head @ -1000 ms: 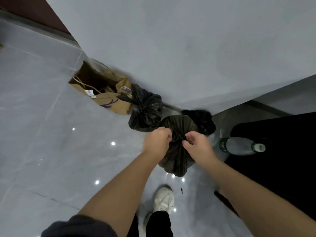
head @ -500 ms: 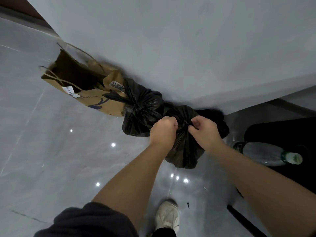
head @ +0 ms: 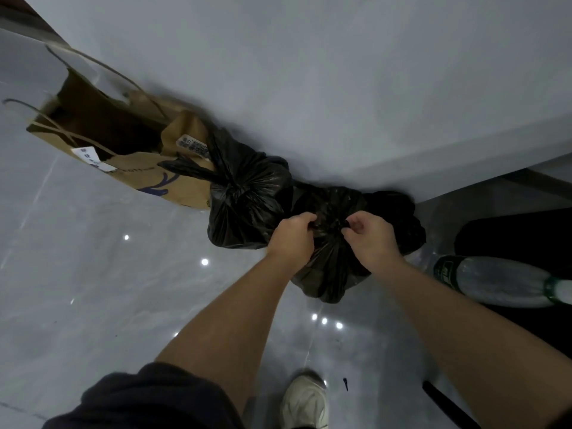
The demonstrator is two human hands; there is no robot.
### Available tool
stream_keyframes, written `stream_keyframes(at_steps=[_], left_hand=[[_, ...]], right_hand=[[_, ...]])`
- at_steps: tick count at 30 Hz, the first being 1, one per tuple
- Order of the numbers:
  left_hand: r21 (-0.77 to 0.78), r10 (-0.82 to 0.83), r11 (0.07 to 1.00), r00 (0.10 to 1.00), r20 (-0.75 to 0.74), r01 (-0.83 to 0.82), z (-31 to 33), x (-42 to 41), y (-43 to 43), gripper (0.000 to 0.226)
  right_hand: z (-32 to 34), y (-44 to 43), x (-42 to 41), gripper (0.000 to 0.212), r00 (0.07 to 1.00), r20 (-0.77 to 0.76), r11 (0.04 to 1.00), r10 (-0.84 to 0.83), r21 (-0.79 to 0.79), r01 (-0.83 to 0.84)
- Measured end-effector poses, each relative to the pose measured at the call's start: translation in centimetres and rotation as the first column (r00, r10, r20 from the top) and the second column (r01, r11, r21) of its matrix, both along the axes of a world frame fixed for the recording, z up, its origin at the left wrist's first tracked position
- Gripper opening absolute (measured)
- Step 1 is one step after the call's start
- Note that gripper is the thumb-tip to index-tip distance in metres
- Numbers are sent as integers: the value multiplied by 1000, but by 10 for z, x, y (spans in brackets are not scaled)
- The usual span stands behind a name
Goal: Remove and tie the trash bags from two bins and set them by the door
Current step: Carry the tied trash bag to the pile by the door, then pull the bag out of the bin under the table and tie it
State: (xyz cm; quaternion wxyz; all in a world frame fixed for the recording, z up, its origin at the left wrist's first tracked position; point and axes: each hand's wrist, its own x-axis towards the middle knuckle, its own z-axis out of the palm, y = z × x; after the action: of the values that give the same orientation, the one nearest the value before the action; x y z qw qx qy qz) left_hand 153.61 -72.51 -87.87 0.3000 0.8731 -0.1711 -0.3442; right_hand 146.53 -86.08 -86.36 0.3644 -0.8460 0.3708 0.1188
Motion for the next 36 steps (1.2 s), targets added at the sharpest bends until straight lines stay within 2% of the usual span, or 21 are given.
stream_keyframes(at_steps=[4,6,10,15,21,26,31,36], left_hand=[[21,5,1000,999,-48,-4,2,2,5,41],[24,32,999,996,-82,-30,12,2,10,40],[-4,84,996,982,-169,-86,50,-4,25,53],[-42,76,996,990,-123,-82,130,-19,59,52],[-68,175,982,983,-55,-179,240,-48,117,44],[-71,321,941,940,-113,-330,314,-85,178,24],[-54,349,930,919,-181,-364,358,-150,251,14],[-123,317,932,932,-175,-340,411,-209,306,13]], right_hand=[[-9,3,0,13,999,-18,999,-37,16,38],[-4,4,-1,25,997,-26,995,-66,70,68],[30,16,-13,47,995,-18,987,-95,128,97],[97,49,-24,43,993,-54,978,-107,173,115],[187,108,-38,36,995,-54,972,-81,218,91],[260,166,-77,31,995,-20,954,-97,282,98],[324,227,-147,28,996,-88,970,3,241,19],[368,282,-206,26,998,-56,982,26,191,-15]])
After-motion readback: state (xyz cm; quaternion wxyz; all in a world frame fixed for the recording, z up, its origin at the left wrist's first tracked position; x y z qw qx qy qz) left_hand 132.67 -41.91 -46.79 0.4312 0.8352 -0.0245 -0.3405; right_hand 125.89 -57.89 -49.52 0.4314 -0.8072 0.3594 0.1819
